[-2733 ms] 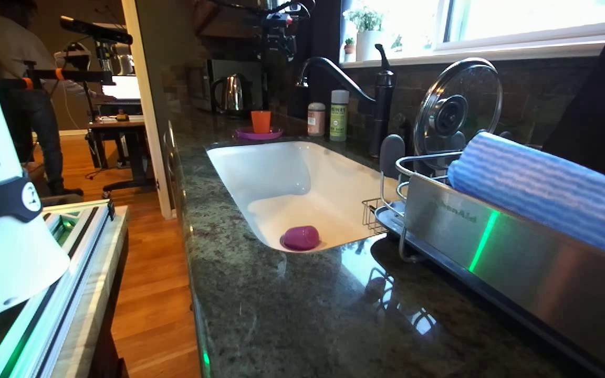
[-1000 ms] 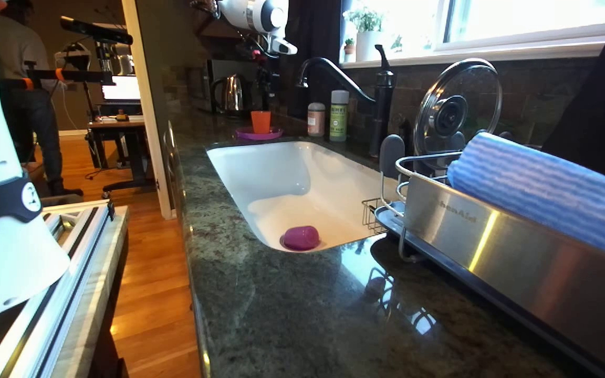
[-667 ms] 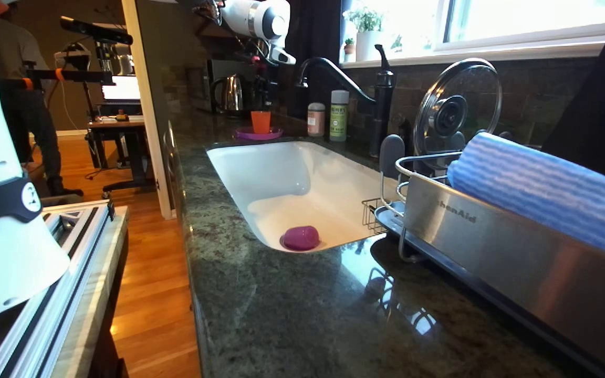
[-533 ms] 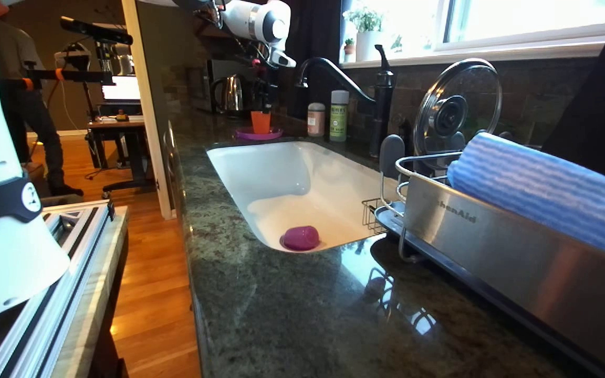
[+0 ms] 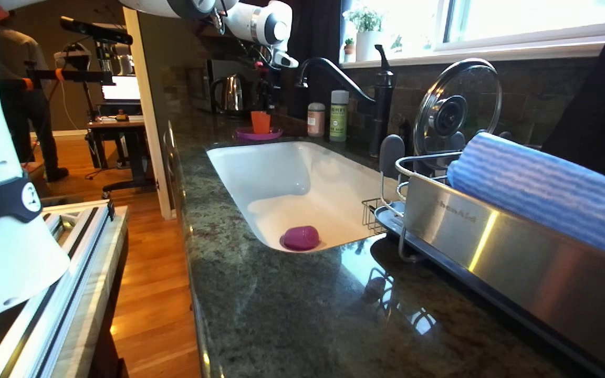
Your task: Put the orange cup onto the windowsill
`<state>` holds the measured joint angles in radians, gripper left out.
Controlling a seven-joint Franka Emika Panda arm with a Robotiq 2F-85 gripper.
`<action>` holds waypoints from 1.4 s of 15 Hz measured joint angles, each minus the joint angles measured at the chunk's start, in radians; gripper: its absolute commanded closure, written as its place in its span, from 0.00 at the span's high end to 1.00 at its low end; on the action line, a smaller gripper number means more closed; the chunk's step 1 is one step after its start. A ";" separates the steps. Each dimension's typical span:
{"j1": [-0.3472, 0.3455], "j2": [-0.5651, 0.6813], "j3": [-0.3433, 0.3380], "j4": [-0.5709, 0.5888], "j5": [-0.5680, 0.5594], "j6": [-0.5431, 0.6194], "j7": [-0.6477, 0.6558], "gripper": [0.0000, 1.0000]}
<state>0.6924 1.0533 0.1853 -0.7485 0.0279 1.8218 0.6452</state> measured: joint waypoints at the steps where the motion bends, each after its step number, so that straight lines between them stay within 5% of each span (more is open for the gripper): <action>1: 0.005 0.010 -0.005 0.017 0.000 0.000 0.000 0.54; 9: 0.031 0.089 -0.031 0.139 0.000 -0.015 -0.003 0.00; 21: 0.070 0.137 -0.052 0.305 -0.001 -0.140 -0.044 0.01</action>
<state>0.7620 1.1902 0.1332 -0.4435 0.0269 1.6823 0.6007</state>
